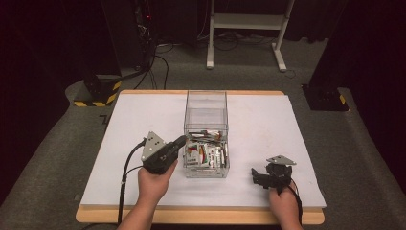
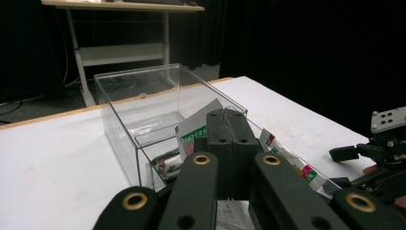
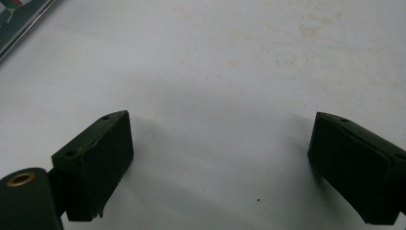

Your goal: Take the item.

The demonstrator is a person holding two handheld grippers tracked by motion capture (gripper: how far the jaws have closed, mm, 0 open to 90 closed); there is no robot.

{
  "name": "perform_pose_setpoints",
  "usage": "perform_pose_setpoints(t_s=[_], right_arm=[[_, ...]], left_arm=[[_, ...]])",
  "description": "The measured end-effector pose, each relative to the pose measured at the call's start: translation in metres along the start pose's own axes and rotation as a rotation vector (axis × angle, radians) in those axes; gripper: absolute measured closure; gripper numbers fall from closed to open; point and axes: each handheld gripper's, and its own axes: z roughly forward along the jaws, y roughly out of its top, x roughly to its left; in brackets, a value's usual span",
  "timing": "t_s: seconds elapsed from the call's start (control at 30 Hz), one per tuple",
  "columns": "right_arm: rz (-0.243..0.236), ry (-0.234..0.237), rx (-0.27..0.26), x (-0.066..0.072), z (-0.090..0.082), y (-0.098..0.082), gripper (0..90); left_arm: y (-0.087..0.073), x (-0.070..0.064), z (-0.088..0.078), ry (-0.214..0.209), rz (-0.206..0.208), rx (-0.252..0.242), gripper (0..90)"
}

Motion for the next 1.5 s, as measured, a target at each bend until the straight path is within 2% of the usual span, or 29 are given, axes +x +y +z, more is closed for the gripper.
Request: perform_pose_setpoints(t_s=[0.3, 0.77, 1.5], right_arm=[[0.0, 0.0, 0.0, 0.0, 0.0, 0.0, 8.1], [0.0, 0.0, 0.0, 0.0, 0.0, 0.0, 8.1], [0.0, -0.001, -0.001, 0.0, 0.0, 0.0, 8.1]], left_arm=[[0.005, 0.005, -0.006, 0.009, 0.005, -0.013, 90.0], [0.003, 0.017, -0.016, 0.034, 0.009, -0.017, 90.0], [-0.015, 0.041, -0.027, 0.076, 0.0, 0.014, 90.0]])
